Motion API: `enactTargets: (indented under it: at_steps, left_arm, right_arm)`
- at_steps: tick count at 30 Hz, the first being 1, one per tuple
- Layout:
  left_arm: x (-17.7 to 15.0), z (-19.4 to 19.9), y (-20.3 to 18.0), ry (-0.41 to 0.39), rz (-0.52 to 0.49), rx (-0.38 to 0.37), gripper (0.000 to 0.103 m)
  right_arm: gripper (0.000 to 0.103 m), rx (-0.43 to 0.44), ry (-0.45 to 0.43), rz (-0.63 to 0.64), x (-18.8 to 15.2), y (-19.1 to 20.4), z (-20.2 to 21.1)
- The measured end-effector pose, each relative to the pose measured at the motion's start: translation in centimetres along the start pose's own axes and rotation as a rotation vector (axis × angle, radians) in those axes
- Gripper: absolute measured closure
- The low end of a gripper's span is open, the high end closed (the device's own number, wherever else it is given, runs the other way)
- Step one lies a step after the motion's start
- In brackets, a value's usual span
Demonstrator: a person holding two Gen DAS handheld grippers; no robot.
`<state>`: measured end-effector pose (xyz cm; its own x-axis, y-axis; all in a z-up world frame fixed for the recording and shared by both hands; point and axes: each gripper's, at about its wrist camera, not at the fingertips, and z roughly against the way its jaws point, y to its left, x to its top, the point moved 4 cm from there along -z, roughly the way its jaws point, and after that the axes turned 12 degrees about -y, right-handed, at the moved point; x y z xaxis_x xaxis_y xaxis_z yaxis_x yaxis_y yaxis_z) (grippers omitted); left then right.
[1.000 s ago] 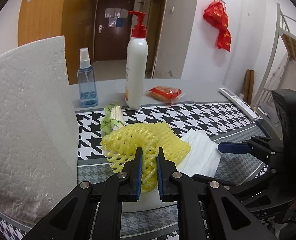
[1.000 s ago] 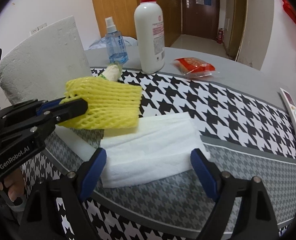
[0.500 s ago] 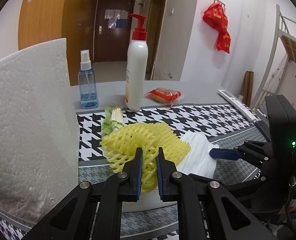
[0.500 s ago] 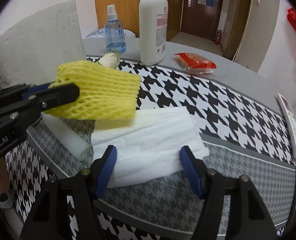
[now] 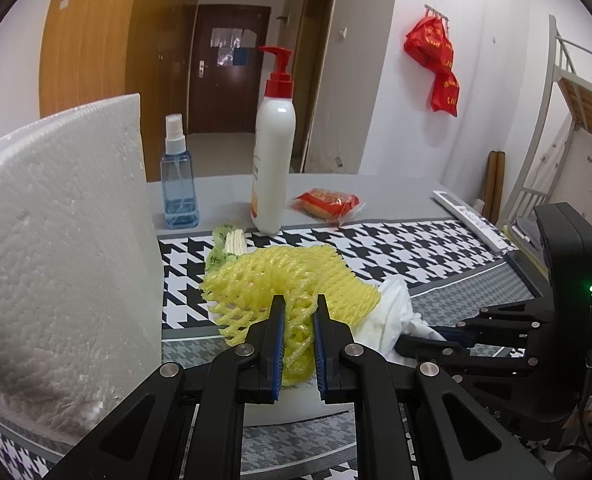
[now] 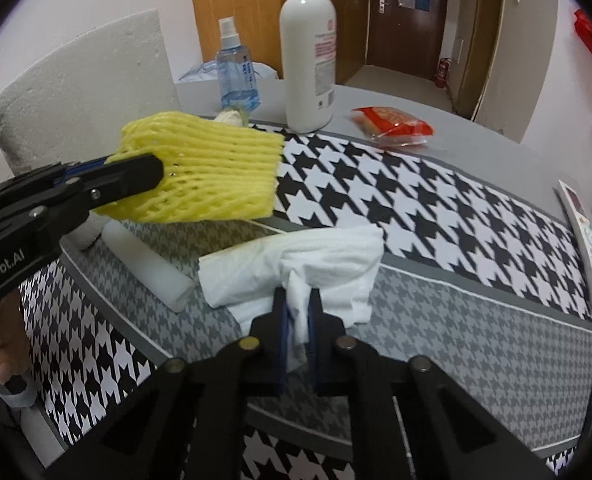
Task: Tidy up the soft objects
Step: 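Close the right tool on the white tissue and lift it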
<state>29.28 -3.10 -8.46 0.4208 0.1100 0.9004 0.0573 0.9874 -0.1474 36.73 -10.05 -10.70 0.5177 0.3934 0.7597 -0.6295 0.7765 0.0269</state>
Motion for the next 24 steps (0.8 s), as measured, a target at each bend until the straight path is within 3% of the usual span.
enactTargets:
  at_steps: [11,24]
  left_arm:
    - [0.3,1.2,-1.4,-0.037,-0.031,-0.032,0.09]
    - [1.1,4.2,-2.9,-0.091,-0.071,-0.012,0.09]
  right_arm:
    - [0.092,-0.029,-0.074,-0.03,-0.2,0.0,4.3]
    - [0.092,-0.063,-0.155,-0.077,0.0,-0.6,7.6]
